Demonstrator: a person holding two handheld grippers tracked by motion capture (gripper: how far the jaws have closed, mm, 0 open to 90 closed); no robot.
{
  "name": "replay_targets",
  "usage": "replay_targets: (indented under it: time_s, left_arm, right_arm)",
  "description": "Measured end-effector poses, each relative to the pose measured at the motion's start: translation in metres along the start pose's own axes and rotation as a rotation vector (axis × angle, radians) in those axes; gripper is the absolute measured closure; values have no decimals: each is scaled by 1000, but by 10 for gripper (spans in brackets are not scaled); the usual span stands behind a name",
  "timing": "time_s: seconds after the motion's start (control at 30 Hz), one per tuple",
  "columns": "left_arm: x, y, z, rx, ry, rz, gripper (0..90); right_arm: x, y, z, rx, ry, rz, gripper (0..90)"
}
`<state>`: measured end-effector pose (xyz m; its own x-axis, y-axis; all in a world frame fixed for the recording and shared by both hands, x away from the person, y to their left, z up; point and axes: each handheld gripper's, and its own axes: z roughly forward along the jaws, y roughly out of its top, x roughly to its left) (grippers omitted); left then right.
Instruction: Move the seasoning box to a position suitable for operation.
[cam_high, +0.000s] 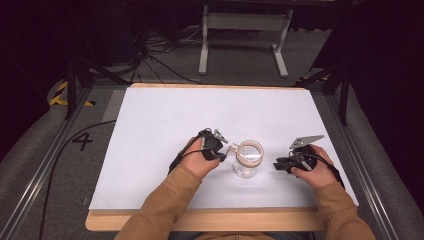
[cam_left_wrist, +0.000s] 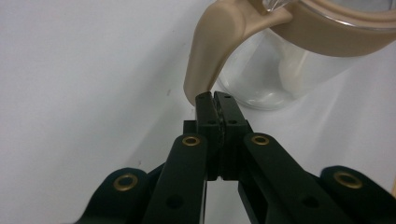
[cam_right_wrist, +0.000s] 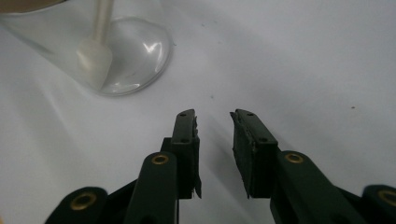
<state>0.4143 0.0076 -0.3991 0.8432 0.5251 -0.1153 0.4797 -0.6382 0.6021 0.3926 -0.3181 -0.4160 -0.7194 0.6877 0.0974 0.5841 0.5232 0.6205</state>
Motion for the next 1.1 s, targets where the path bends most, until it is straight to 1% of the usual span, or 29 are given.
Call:
replay_targets:
  time_s: [0.03, 0.07, 0.1, 0.17, 0.23, 0.27, 0.3, 0.37, 0.4, 0.47, 0.5, 0.53, 0.57, 0.67, 0.73, 0.8, 0.83, 0.9, 0.97, 1.03, 1.1]
  left_arm:
    - [1, 0, -1, 12, -1, -6, 897]
    - [1, 0, 0, 7, 12, -6, 896]
    - [2, 0, 0, 8, 12, -10, 893]
    - [3, 1, 0, 9, 12, 2, 895]
    - [3, 1, 1, 4, 14, 1, 896]
    - [4, 2, 1, 1, 9, 4, 896]
    - [4, 3, 1, -1, 5, -2, 895]
    - [5, 5, 2, 2, 9, 4, 896]
    - [5, 5, 3, -1, 9, -1, 896]
    - [7, 8, 4, -3, 8, 5, 897]
    - [8, 9, 5, -7, 15, 18, 897]
    - [9, 10, 5, -8, 15, 18, 897]
    - [9, 11, 6, -11, 9, 18, 898]
    - [13, 13, 9, -25, 9, 19, 898]
    - [16, 15, 11, -34, 9, 32, 898]
    - [17, 16, 13, -42, 11, 35, 898]
    - [18, 17, 15, -51, 13, 43, 898]
    - [21, 18, 18, -70, 18, 52, 898]
    - [22, 19, 20, -91, 22, 62, 898]
    - [23, 18, 22, -114, 20, 54, 898]
    - [24, 17, 21, -111, 10, 49, 897]
  right_arm:
    - [0, 0, 0, 0, 0, 1, 705]
    - [0, -1, 0, -1, 1, 5, 704]
    - [1, -1, 1, -1, 2, 7, 704]
    - [1, -2, 1, 0, -1, 9, 702]
    - [1, -3, 1, 0, -2, 10, 701]
    - [1, -3, 1, 0, -5, 10, 700]
    - [2, -4, 0, 1, -6, 14, 700]
    - [4, -6, -2, -1, -8, 19, 698]
    - [4, -7, -3, -6, -13, 11, 697]
    - [5, -9, -5, -10, -15, 18, 697]
    - [6, -10, -6, -11, -19, 18, 697]
    - [6, -11, -8, -12, -22, 21, 697]
    - [7, -13, -9, -13, -25, 23, 697]
    - [8, -16, -11, -15, -33, 27, 699]
    - [10, -19, -13, -19, -40, 28, 703]
    - [11, -20, -14, -20, -41, 33, 704]
    - [12, -21, -15, -30, -32, 37, 705]
    - [15, -21, -18, -68, 19, 56, 714]
    - [18, -21, -19, -74, 9, 45, 720]
    - [20, -20, -19, -73, 4, 39, 725]
    - [21, -19, -17, -70, 2, 32, 732]
